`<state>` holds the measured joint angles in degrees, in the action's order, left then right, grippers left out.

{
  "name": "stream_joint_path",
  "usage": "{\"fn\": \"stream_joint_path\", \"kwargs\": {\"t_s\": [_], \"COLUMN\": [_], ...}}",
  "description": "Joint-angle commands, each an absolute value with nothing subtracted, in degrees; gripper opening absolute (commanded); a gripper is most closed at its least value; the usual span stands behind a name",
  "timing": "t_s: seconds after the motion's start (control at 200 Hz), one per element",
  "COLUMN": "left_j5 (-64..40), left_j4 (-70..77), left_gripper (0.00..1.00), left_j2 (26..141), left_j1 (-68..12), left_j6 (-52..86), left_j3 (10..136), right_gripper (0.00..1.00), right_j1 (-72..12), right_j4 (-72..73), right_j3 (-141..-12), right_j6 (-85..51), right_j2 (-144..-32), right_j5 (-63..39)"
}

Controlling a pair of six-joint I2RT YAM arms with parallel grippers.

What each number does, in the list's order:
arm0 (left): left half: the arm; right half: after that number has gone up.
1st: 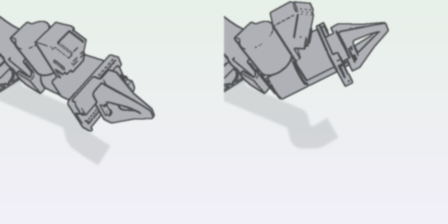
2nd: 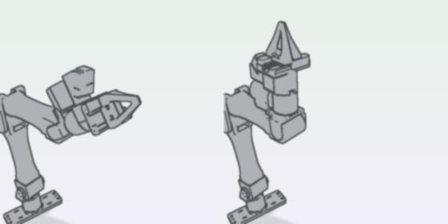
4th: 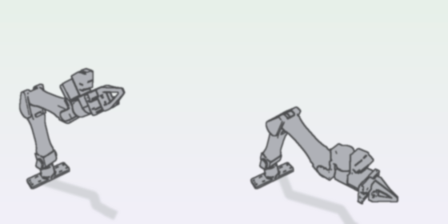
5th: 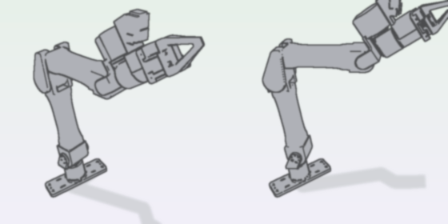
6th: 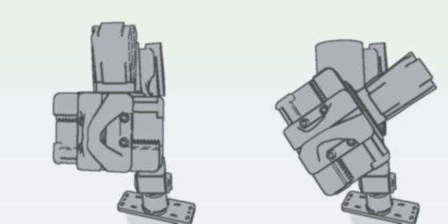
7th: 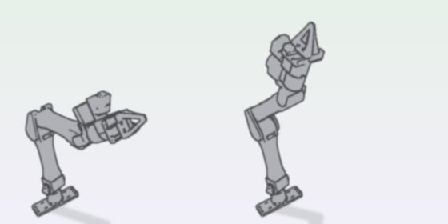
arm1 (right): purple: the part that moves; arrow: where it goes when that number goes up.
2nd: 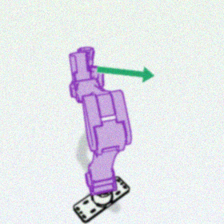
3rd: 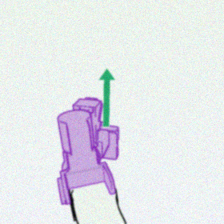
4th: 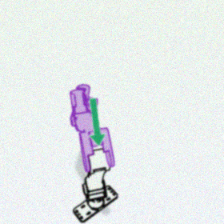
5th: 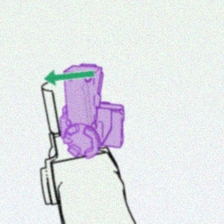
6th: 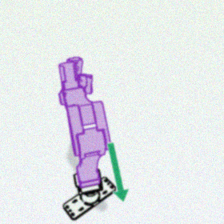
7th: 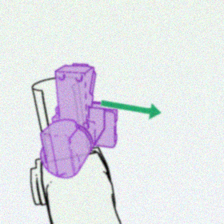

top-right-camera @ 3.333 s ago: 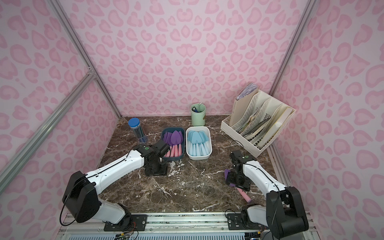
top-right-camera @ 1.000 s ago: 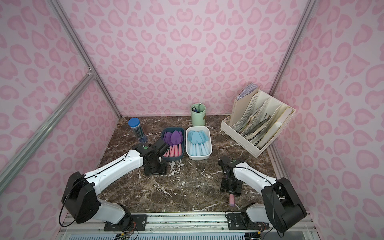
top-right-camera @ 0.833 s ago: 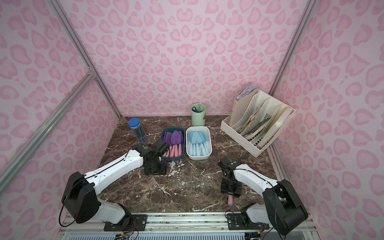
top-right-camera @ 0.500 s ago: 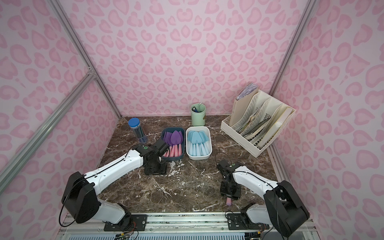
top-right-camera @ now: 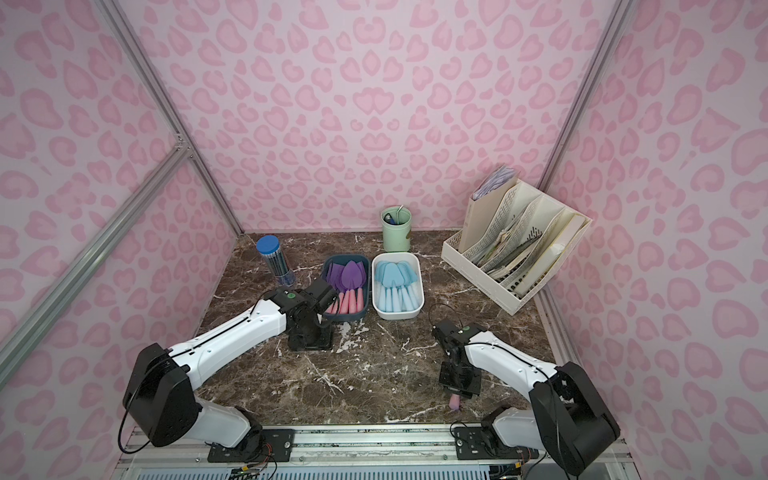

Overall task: Sort the small shovels by color and place them into the storage box
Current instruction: Pick up the shovel from the center of the board, then place the shovel in the storage box.

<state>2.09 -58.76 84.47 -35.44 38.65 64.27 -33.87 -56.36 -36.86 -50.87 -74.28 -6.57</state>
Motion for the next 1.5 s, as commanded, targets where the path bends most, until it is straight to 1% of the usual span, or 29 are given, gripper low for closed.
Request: {"fn": "stream_joint_path", "kwargs": {"t_s": [0.0,0.12,0.235,0.455,0.69,0.815,0.925,1.06,1.13,1.3,1.5], "left_j5": [2.5,3.8,4.7,7.5,9.8,10.3,10.7,11.3,11.6,12.5,13.1], "left_j4": [-59.3,-59.8,-61.0,-64.1,-68.0,-69.8,-71.0,-72.9,-73.9,-74.9,-75.3], "left_gripper": [0.68,0.68,0.68,0.68,0.68,0.68,0.68,0.69,0.69,0.69,0.69], "left_j2": [83.4,81.6,79.8,75.8,72.8,70.6,69.0,67.3,66.4,64.6,63.3], "left_j1": [-35.2,-34.3,-32.4,-27.9,-22.5,-20.3,-19.3,-19.0,-18.8,-18.8,-18.8], "left_j6": [38.5,39.0,38.8,38.2,36.2,35.9,35.9,36.3,36.4,36.1,35.9], "left_j3": [64.1,63.9,64.2,65.3,66.1,66.2,66.2,66.0,65.9,65.6,65.2], "right_gripper": [0.19,0.16,0.15,0.15,0.15,0.15,0.15,0.13,0.13,0.13,0.13], "right_j1": [-34.8,-36.3,-37.9,-40.0,-43.5,-45.0,-45.8,-46.5,-46.5,-46.6,-46.8], "right_j4": [-58.7,-62.3,-65.9,-69.3,-68.6,-71.6,-73.3,-75.1,-72.6,-63.5,-61.5], "right_j3": [-39.5,-45.2,-53.5,-74.5,-99.3,-114.5,-128.8,-146.9,-149.0,-147.0,-149.0], "right_j6": [-51.8,-51.7,-51.1,-46.2,-41.8,-39.9,-37.9,-36.3,-37.5,-39.5,-41.3], "right_j2": [-74.2,-75.3,-77.6,-87.2,-102.3,-112.2,-121.7,-133.8,-136.4,-139.4,-144.8], "right_j5": [-4.0,-1.1,1.8,5.4,4.7,5.3,3.5,-1.2,-2.7,-4.7,-6.6]}}
